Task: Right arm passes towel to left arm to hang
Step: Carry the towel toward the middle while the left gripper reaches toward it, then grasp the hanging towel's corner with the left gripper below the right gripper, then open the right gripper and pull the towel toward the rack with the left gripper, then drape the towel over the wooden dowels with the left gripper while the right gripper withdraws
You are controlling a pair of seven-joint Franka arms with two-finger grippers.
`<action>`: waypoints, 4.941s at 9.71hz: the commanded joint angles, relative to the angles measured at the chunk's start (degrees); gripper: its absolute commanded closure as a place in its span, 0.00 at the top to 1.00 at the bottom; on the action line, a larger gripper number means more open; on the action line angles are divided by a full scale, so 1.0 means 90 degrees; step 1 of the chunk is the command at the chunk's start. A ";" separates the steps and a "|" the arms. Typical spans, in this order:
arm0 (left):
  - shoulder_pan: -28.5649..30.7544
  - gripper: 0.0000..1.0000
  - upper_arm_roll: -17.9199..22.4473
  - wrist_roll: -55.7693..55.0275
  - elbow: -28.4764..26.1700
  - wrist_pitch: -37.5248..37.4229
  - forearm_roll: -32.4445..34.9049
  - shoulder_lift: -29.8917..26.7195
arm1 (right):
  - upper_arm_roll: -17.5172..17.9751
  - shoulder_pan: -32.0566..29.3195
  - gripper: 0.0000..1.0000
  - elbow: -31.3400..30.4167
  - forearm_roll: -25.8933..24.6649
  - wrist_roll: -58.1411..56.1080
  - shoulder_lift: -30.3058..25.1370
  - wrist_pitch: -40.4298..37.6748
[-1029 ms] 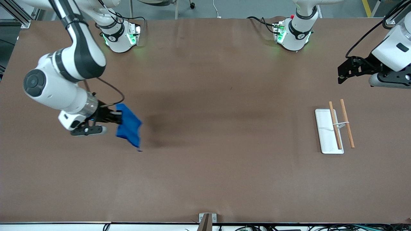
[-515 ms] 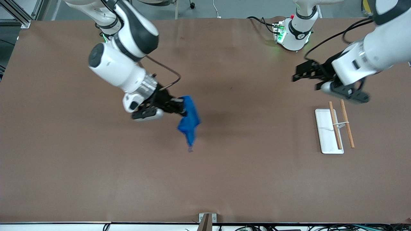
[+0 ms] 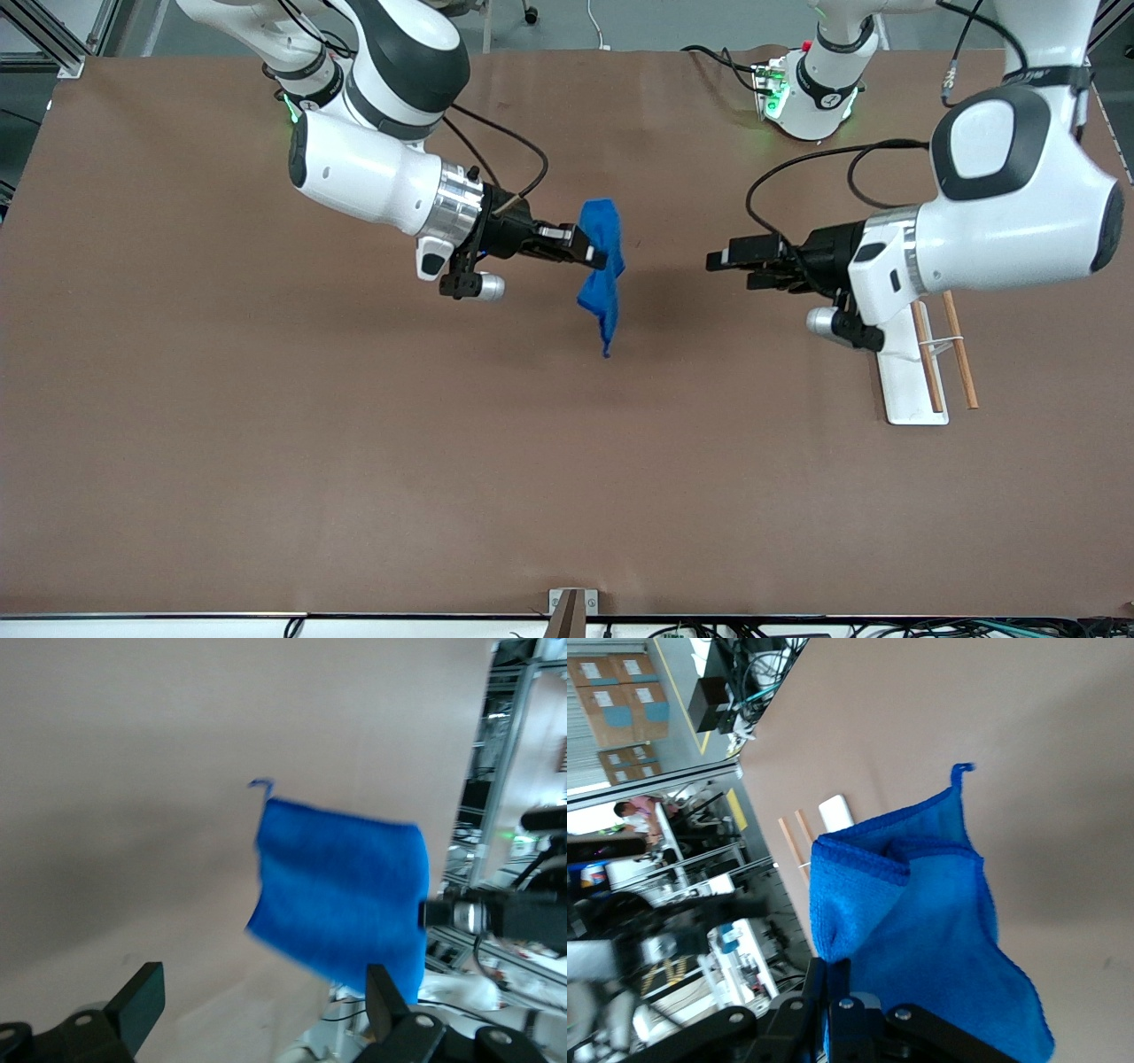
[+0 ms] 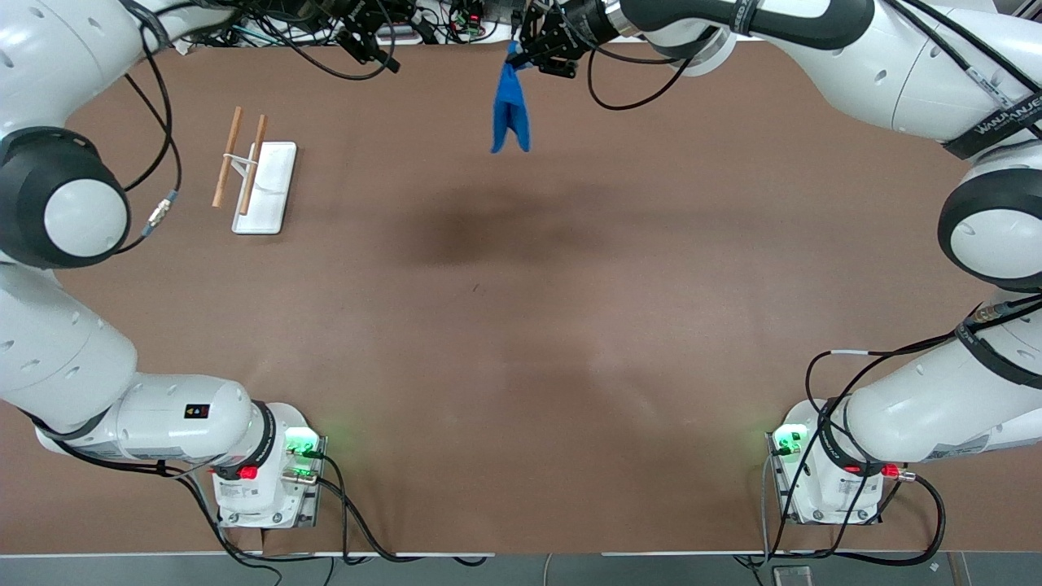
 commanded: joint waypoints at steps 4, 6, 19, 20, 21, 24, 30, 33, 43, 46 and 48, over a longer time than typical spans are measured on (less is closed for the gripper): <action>0.0355 1.00 -0.0046 0.2207 -0.0690 -0.0305 -0.2808 0.1327 | 0.0263 -0.0142 0.00 0.0380 0.1012 0.0040 0.0064 0.0025; 0.0452 1.00 -0.0036 0.2237 -0.0671 -0.1397 -0.3777 0.1923 | 0.0263 -0.0132 0.00 0.0370 0.1012 0.0011 0.0064 0.0025; 0.0033 0.62 -0.0105 0.5460 -0.0788 -0.2155 -0.5157 0.2961 | 0.0263 -0.0064 0.00 0.0370 0.1002 -0.0008 0.0064 0.0260; 0.0091 0.55 -0.0211 0.5460 -0.0788 -0.2155 -0.5157 0.2941 | 0.0263 -0.0064 0.00 0.0370 0.1002 -0.0008 0.0064 0.0260; 0.0140 0.51 -0.0251 0.5441 -0.0788 -0.2164 -0.5157 0.2932 | 0.0263 -0.0064 0.00 0.0370 0.1002 -0.0008 0.0064 0.0260; 0.0257 0.49 -0.0261 0.5343 -0.0769 -0.2369 -0.5157 0.2892 | 0.0263 -0.0064 0.00 0.0360 0.1002 -0.0008 0.0064 0.0260; 0.0414 0.11 -0.0261 0.5226 -0.0729 -0.2565 -0.5157 0.2863 | 0.0263 -0.0064 0.00 0.0360 0.1002 -0.0018 0.0064 0.0260; 0.0511 0.00 -0.0261 0.4527 -0.0720 -0.2565 -0.5157 0.2611 | 0.0263 -0.0064 0.00 0.0360 0.1002 -0.0018 0.0064 0.0260; 0.0930 0.00 0.0745 -0.1392 0.0969 -0.1891 -0.0914 0.1183 | -0.1217 -0.1265 1.00 -0.0304 -0.3220 0.0021 -0.0598 -0.2518; 0.1059 0.00 0.0697 -0.2720 0.1174 -0.1676 0.1647 0.1057 | -0.2379 -0.1275 1.00 -0.0275 -0.4836 -0.0279 -0.1311 -0.3576; 0.1078 0.00 0.0744 -0.2734 0.1185 -0.1676 0.2865 0.1018 | -0.3190 -0.1265 1.00 -0.0255 -0.4964 -0.1060 -0.1711 -0.3996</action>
